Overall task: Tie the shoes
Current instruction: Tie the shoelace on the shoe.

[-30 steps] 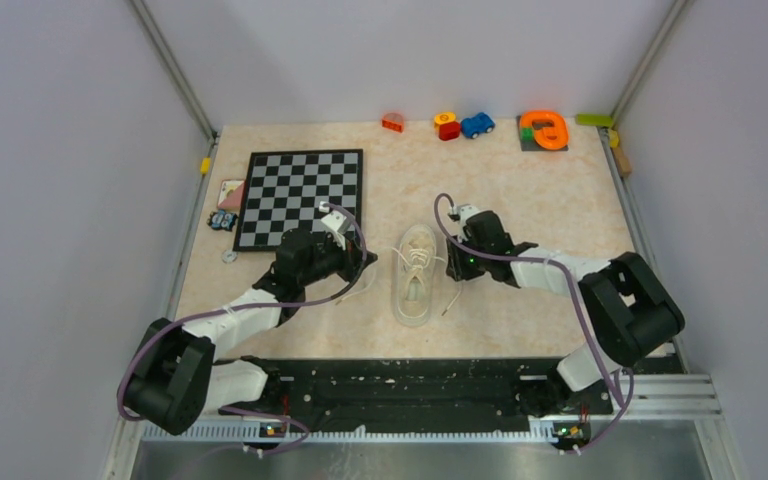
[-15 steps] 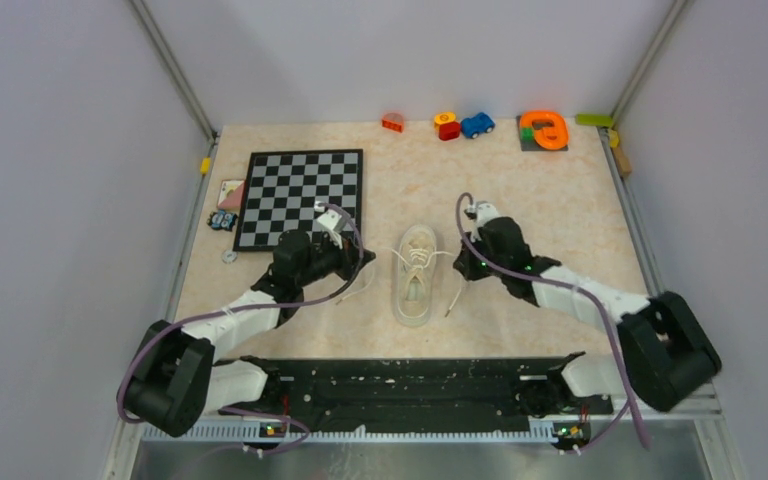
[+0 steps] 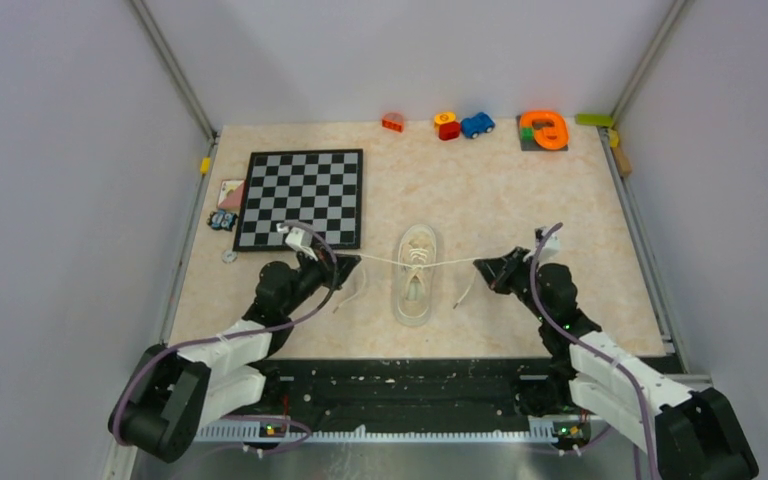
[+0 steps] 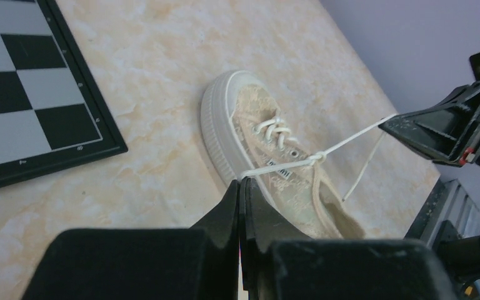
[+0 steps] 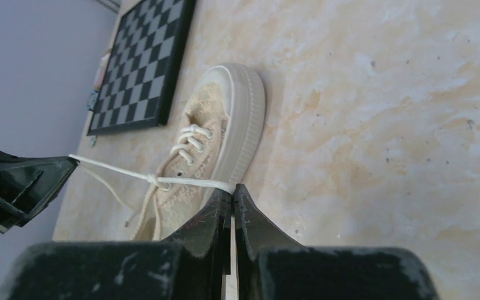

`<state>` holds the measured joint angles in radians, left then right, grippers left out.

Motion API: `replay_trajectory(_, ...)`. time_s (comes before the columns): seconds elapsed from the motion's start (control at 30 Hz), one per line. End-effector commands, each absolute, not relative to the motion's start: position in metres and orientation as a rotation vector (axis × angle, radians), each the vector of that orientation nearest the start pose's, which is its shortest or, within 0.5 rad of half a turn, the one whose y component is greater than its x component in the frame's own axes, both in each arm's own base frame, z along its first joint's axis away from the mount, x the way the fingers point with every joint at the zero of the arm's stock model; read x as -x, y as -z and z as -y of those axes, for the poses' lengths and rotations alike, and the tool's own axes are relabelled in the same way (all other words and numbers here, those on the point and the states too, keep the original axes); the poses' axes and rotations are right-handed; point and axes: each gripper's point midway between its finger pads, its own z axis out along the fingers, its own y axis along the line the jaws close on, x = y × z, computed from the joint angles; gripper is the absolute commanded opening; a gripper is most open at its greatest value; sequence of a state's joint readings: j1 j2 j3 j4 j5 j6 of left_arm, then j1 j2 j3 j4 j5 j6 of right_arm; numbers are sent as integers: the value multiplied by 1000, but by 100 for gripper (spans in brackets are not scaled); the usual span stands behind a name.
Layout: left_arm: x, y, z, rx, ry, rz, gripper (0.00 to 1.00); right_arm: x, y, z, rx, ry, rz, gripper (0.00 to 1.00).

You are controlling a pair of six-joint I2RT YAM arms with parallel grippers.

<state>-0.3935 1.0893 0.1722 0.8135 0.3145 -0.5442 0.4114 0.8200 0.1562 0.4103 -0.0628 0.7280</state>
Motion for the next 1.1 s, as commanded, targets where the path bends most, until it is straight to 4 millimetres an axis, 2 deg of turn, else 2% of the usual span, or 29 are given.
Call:
replay_trajectory(0.0, -277, -184, 188, -78, 991, -1547, 0, -268, -163, -166, -204, -958, -1707, 0)
replay_trajectory(0.1, -272, -190, 205, -253, 1014, -1566, 0, -263, -174, -190, -6, -1020, -1731, 0)
replay_trajectory(0.2, -271, -198, 213, -338, 1021, -1543, 0, -259, -182, -208, 145, -1080, -1732, 0)
replay_trajectory(0.37, -275, -212, 221, -419, 1024, -1484, 0, -262, -197, -219, 236, -1118, -1671, 0)
replay_trajectory(0.47, -280, -216, 225, -434, 1028, -1466, 0, -266, -197, -222, 267, -1102, -1673, 0)
replay_trajectory(0.8, -289, -212, 244, -471, 1118, -1436, 0, -279, -180, -239, 362, -1082, -1701, 0)
replay_trajectory(1.07, -293, -220, 253, -509, 1167, -1380, 0, -284, -186, -261, 456, -1096, -1654, 0)
